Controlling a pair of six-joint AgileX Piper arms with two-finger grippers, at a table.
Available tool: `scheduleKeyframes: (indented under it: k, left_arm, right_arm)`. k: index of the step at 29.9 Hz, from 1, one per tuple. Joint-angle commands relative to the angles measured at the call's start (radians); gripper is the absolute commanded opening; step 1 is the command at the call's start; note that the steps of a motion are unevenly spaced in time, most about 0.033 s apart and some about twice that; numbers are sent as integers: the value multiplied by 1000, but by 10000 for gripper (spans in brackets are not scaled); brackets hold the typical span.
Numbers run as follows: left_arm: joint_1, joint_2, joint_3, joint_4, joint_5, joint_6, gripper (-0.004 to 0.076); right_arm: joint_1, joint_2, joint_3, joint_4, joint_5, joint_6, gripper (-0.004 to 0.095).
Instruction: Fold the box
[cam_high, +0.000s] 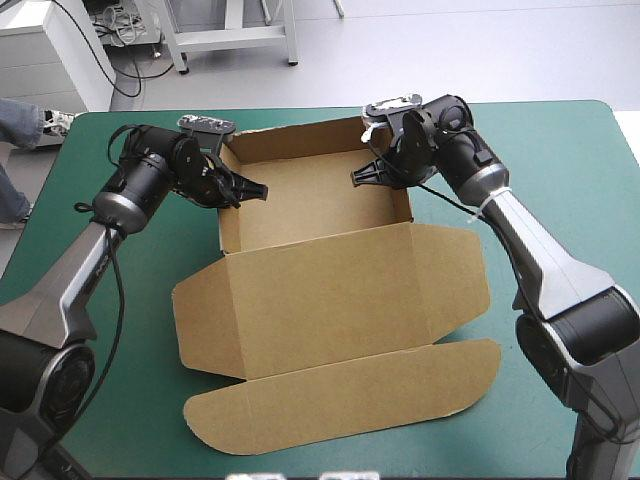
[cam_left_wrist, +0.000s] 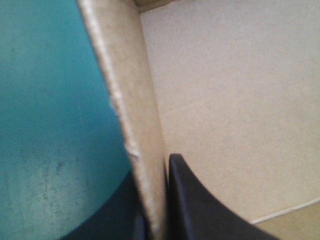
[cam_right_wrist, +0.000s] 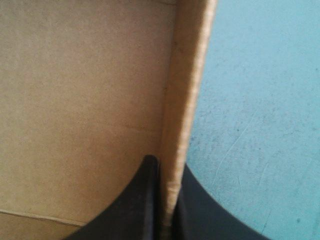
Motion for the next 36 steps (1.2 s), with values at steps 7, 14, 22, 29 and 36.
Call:
scheduleKeyframes:
  k: [7, 14, 22, 29, 36]
  left_arm:
    - [-17, 101, -41, -10, -52, 50, -8]
    - [-13, 200, -41, 0, -60, 47, -8]
    - [-13, 281, -41, 17, -73, 47, -8]
    - [-13, 280, -45, 23, -71, 47, 20]
    - [-13, 274, -105, 34, 5, 50, 210]
  right_arm:
    - [5, 71, -29, 0, -104, -55, -20]
    - [-38, 158, -29, 20, -119, -67, -22]
    - [-81, 207, -29, 29, -142, -97, -22]
    - [-83, 205, -37, 34, -149, -97, 50]
    - [-83, 205, -37, 63, -155, -97, 356]
